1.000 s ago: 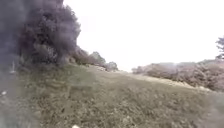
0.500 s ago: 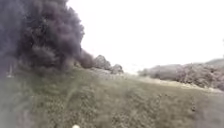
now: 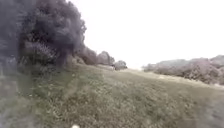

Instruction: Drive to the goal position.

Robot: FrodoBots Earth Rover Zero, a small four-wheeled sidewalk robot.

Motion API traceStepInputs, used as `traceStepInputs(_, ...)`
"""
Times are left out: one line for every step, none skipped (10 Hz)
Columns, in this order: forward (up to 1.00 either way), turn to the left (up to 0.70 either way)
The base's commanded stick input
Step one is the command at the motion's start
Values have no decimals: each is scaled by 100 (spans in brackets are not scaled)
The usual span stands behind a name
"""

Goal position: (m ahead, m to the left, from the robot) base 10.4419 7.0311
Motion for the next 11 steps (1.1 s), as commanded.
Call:
traceStepInputs(70, -7)
traceStepInputs(70, -13)
traceStepInputs(70, -10)
traceStepInputs(0, 0)
traceStepInputs(0, 0)
traceStepInputs(0, 0)
traceStepInputs(0, 0)
traceStepInputs(0, 0)
traceStepInputs(0, 0)
traceStepInputs(0, 0)
traceStepInputs(0, 0)
